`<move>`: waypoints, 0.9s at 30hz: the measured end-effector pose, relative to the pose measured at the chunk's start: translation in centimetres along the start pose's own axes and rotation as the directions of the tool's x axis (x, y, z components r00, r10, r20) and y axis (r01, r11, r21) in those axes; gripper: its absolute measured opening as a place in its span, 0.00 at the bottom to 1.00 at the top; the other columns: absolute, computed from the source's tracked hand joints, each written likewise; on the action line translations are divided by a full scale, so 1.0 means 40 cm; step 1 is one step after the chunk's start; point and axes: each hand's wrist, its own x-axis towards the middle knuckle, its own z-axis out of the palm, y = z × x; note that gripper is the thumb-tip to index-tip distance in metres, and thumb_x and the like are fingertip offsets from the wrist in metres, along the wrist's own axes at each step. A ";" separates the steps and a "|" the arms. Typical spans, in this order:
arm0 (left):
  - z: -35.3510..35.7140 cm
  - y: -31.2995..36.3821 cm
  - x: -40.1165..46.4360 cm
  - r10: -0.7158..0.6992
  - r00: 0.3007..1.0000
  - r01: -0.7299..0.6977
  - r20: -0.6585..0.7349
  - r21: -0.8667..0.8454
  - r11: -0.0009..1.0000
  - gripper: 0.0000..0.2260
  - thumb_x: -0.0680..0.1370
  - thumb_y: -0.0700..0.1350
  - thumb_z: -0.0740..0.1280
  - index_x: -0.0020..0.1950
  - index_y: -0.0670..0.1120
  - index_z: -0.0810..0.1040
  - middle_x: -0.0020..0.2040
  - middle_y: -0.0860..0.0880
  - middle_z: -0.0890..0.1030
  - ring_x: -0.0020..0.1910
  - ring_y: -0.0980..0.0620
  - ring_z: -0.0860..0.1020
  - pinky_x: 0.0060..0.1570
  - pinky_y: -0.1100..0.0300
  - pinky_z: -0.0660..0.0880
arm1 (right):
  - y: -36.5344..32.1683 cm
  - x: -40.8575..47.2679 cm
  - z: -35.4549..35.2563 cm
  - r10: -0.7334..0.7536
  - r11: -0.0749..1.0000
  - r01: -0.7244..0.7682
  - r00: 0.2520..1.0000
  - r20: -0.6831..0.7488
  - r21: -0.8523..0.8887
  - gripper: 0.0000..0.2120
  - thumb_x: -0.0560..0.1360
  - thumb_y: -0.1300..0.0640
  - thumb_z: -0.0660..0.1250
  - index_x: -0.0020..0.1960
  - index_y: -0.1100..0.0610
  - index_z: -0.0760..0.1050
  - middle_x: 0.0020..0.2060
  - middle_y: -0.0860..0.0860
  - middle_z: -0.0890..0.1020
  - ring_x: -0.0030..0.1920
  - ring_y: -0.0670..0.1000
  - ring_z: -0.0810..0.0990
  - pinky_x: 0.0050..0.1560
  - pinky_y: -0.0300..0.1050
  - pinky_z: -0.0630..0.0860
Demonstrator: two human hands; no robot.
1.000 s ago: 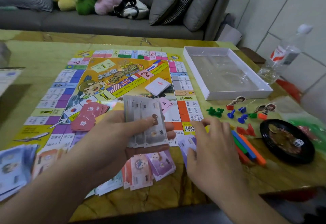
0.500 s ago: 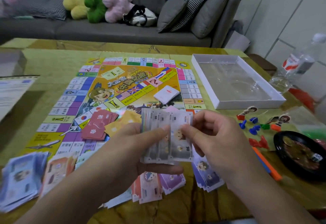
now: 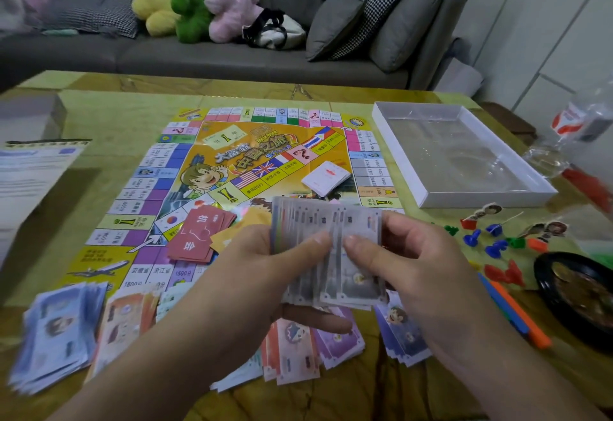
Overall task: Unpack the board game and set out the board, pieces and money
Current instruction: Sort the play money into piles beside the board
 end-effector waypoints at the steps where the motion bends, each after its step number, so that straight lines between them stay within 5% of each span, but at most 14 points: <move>1: -0.001 -0.004 0.000 0.012 1.000 -0.012 -0.007 0.020 1.000 0.10 0.81 0.43 0.68 0.59 0.41 0.84 0.51 0.37 0.87 0.48 0.37 0.87 0.37 0.47 0.85 | 0.000 -0.003 0.002 0.000 1.000 0.000 1.000 0.021 0.003 0.08 0.79 0.59 0.73 0.55 0.51 0.87 0.47 0.50 0.89 0.48 0.51 0.89 0.46 0.50 0.87; 4: 0.000 -0.007 -0.001 0.021 1.000 -0.020 -0.018 0.039 0.999 0.11 0.79 0.44 0.69 0.57 0.39 0.83 0.49 0.37 0.87 0.46 0.37 0.87 0.38 0.46 0.86 | 0.001 -0.005 0.000 -0.024 0.999 0.025 1.000 0.005 -0.033 0.07 0.78 0.58 0.73 0.54 0.50 0.87 0.46 0.48 0.89 0.47 0.48 0.89 0.43 0.45 0.86; 8: 0.008 0.003 -0.004 -0.011 1.000 0.009 -0.022 -0.083 0.996 0.12 0.81 0.43 0.65 0.59 0.37 0.81 0.50 0.35 0.87 0.47 0.35 0.87 0.43 0.37 0.84 | 0.003 0.002 -0.012 -0.008 1.000 0.008 0.999 -0.037 0.010 0.08 0.78 0.60 0.73 0.55 0.52 0.87 0.46 0.50 0.90 0.48 0.51 0.89 0.45 0.50 0.86; 15: 0.003 -0.014 0.002 0.073 0.994 -0.066 -0.080 0.087 0.994 0.10 0.80 0.46 0.68 0.55 0.41 0.84 0.48 0.38 0.87 0.46 0.35 0.87 0.41 0.39 0.85 | 0.008 -0.003 -0.007 -0.018 0.999 0.018 1.000 0.007 0.028 0.08 0.78 0.60 0.72 0.54 0.50 0.87 0.46 0.50 0.89 0.48 0.51 0.89 0.45 0.48 0.87; 19: 0.008 -0.004 0.000 0.011 0.997 -0.017 -0.076 -0.075 0.997 0.12 0.79 0.44 0.67 0.56 0.37 0.83 0.49 0.35 0.86 0.46 0.33 0.86 0.40 0.38 0.85 | 0.006 0.006 -0.017 -0.012 1.000 0.013 0.999 -0.030 0.026 0.08 0.78 0.60 0.72 0.55 0.52 0.87 0.47 0.50 0.89 0.49 0.51 0.89 0.43 0.46 0.86; 27: 0.000 -0.016 0.001 0.068 0.995 -0.061 -0.073 0.096 0.994 0.12 0.80 0.46 0.68 0.55 0.39 0.84 0.48 0.36 0.87 0.45 0.34 0.87 0.41 0.39 0.85 | 0.006 -0.001 -0.010 -0.041 0.999 0.041 0.999 -0.007 0.003 0.08 0.78 0.61 0.73 0.53 0.51 0.87 0.45 0.50 0.89 0.47 0.50 0.89 0.43 0.46 0.86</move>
